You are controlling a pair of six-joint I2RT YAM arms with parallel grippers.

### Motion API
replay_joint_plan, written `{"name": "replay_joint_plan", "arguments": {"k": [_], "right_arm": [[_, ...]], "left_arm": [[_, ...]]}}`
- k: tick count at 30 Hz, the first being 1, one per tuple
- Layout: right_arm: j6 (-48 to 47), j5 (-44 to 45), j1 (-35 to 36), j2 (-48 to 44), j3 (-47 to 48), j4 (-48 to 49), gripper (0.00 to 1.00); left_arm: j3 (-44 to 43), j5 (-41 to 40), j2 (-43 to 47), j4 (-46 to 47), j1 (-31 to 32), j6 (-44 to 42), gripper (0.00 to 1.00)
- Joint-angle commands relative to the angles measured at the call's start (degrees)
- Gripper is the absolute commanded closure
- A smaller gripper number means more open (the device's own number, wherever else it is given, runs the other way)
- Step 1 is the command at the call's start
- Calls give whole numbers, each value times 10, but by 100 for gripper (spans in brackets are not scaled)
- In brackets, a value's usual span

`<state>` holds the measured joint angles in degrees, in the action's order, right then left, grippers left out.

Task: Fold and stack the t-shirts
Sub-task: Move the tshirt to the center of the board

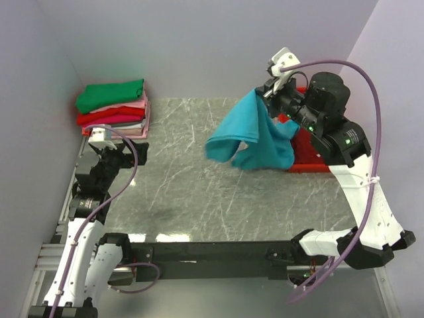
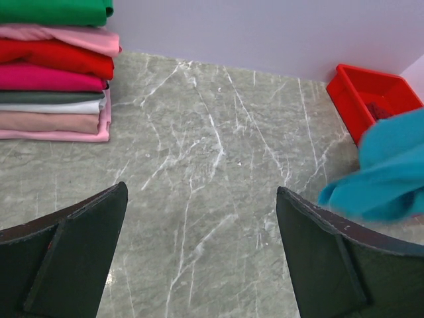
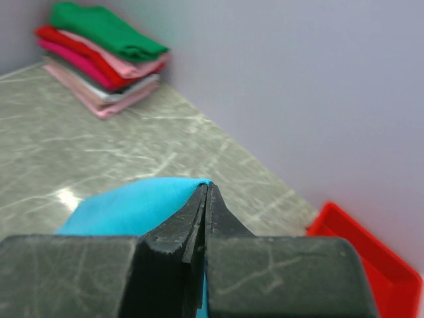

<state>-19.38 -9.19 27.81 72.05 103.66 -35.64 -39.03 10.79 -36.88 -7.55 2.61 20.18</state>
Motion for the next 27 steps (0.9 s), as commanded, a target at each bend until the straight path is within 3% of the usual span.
{"name": "replay_joint_plan", "arguments": {"k": [1,12,19,24,27], "right_arm": [[0,-18,40,19,37,-14,100],[21,-47,182,53,-16,-2,100],[10,-11,315,170,92,-28,100],[9,8,355,241,155,-46,100],[10,36,357,260,140,-37,100]], "left_arm": [[-8,20,9,29,2,-16,1],[1,1,33,39,2,-23,1],[2,-46,47,31,2,-26,1],[6,-82,73,31,2,-26,1],[9,-106,89,31,1,-24,1]]}}
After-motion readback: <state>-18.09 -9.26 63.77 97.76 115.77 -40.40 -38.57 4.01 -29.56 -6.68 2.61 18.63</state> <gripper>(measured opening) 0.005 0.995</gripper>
